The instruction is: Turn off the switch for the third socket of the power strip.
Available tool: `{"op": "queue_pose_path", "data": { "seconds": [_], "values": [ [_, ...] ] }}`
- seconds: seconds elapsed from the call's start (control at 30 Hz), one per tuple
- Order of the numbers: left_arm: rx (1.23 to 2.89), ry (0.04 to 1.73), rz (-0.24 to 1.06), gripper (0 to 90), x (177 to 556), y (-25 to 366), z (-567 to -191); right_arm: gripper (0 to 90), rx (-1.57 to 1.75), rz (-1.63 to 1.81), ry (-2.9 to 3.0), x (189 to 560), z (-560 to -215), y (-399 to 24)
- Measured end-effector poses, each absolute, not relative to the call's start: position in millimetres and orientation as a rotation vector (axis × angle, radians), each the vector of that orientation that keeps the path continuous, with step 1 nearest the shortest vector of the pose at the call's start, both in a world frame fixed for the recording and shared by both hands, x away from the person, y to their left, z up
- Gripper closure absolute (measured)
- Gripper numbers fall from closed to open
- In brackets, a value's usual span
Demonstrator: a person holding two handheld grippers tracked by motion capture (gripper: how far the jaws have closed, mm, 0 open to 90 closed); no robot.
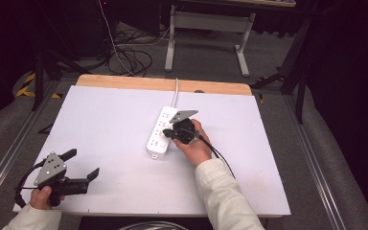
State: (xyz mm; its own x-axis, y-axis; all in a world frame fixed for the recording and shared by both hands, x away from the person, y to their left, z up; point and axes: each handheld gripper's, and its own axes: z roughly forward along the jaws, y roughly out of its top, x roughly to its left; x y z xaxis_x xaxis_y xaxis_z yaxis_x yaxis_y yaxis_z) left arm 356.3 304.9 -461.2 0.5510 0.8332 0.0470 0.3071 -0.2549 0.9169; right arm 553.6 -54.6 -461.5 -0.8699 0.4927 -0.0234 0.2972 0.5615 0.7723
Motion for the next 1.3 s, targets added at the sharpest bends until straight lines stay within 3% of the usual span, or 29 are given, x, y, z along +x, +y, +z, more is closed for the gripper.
{"op": "queue_pose_path", "data": {
  "seconds": [1.3],
  "values": [
    [1.822,0.933,0.670,2.2,355.3,303.5,-461.1,90.0,0.734,1.160,2.550,551.4,-462.4,-51.1]
  ]
}}
